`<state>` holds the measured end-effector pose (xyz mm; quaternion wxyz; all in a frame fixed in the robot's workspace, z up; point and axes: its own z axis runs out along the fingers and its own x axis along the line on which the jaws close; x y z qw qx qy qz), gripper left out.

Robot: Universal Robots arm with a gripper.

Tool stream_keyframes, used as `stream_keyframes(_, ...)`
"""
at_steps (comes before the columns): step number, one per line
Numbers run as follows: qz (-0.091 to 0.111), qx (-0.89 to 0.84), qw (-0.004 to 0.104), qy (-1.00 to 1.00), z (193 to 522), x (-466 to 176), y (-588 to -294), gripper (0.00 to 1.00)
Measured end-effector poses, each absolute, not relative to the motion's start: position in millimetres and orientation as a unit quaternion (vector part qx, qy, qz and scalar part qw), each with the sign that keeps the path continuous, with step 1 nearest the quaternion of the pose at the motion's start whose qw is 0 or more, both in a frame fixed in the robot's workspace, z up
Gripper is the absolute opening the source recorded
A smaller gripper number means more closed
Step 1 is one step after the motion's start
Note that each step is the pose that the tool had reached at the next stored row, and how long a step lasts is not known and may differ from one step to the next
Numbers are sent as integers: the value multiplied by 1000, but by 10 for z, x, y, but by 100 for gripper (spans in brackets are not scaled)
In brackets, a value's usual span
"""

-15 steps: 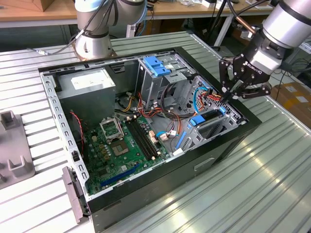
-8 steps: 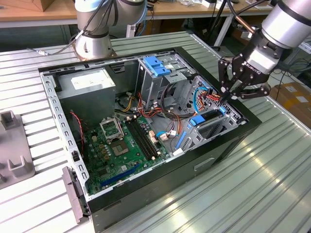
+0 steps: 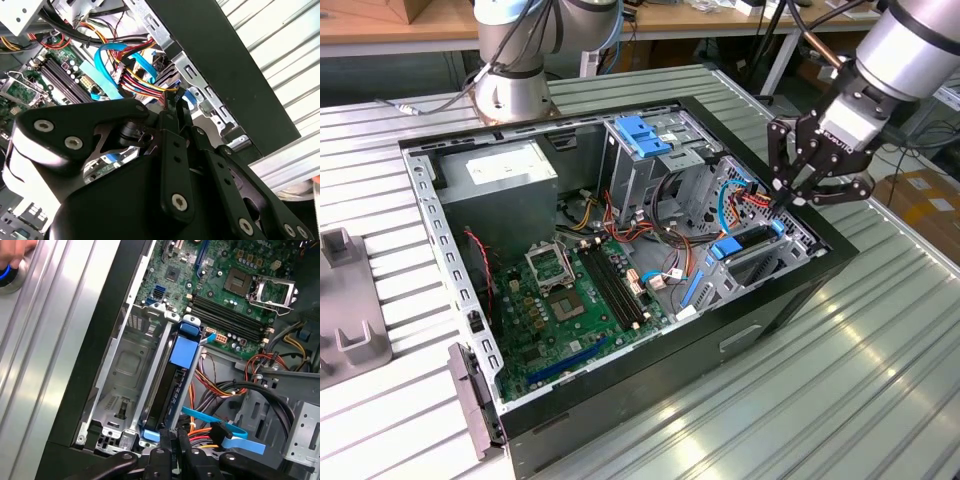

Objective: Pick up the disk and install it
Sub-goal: 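Insert the first disk wire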

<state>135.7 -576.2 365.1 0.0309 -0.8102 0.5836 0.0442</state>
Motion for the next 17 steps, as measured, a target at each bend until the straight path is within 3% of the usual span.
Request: stream_keyframes(17, 42, -765, 35, 642, 3651, 1256, -5762, 17)
